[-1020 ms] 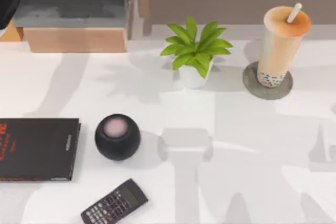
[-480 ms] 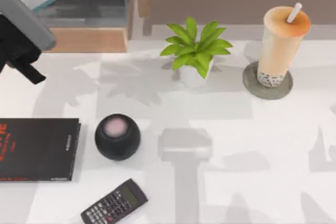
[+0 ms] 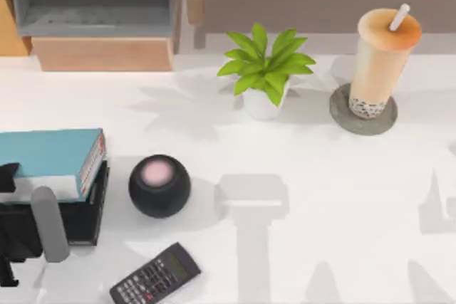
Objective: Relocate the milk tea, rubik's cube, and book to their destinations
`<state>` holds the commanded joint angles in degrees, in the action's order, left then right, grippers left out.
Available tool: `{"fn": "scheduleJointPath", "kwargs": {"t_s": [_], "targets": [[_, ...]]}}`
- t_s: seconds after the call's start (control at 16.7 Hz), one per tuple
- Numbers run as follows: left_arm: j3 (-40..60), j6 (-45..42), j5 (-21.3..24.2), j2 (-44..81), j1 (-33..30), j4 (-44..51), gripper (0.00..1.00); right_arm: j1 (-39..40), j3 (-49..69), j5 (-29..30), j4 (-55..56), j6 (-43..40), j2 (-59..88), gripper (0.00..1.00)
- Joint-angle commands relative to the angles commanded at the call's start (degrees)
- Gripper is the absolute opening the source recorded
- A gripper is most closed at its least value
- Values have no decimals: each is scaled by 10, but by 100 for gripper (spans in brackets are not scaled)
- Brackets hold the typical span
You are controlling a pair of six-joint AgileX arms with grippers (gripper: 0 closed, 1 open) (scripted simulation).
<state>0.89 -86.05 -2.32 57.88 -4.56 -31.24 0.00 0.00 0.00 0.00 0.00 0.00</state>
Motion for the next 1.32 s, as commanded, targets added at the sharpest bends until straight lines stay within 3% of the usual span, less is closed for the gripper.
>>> {"fn": "scheduleJointPath", "kwargs": {"t_s": [0.24, 1.02, 1.32], "targets": [[-47, -32, 1, -10, 3, 4, 0, 0, 0, 0, 0, 0, 0, 100], [-44, -33, 3, 46, 4, -48, 0, 0, 0, 0, 0, 0, 0, 100], [-44, -33, 3, 46, 4, -48, 38, 0, 0, 0, 0, 0, 0, 100]]}}
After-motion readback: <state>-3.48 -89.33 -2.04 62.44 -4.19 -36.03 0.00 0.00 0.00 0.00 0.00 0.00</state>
